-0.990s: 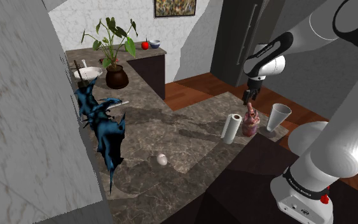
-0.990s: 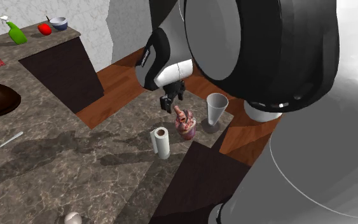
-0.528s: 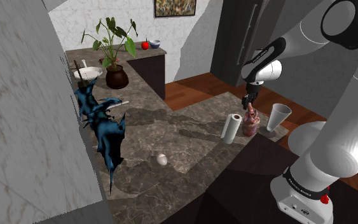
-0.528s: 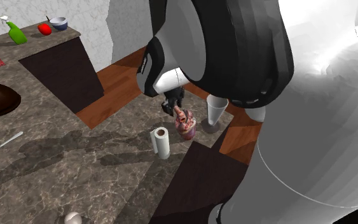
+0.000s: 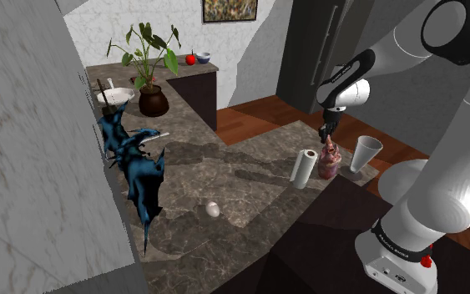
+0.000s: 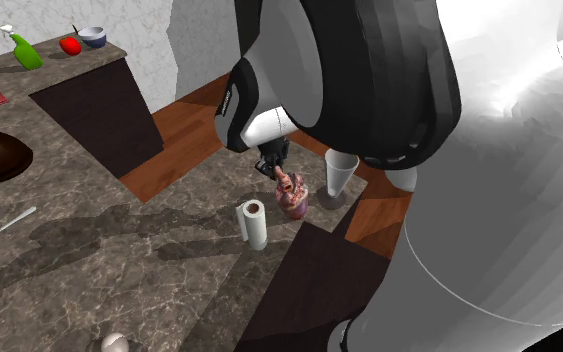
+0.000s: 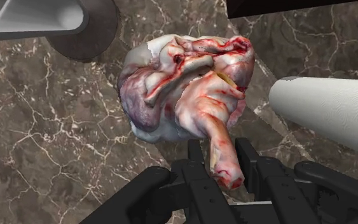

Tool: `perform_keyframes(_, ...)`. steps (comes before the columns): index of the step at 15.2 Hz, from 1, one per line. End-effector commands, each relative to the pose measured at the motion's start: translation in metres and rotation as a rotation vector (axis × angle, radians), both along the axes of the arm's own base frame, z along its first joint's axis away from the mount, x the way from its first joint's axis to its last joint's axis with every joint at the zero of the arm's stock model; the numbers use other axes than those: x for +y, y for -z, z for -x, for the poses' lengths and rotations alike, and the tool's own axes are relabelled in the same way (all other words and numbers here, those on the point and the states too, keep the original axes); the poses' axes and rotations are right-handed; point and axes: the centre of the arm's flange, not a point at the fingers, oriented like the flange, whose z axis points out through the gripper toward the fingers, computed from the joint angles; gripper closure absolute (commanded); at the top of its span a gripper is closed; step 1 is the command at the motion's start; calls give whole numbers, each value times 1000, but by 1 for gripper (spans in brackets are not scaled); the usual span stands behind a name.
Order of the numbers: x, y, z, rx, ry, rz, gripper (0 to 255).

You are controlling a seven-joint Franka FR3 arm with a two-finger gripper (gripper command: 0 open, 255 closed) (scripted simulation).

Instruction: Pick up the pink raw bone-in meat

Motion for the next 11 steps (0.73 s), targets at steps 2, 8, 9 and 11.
perform_keyframes(2,0,-5,0,1,0,0,255)
perform_keyframes(8,0,-37,0,1,0,0,255)
perform_keyframes(9,0,-42,0,1,0,0,255)
perform_keyframes(11,0,-52,0,1,0,0,255)
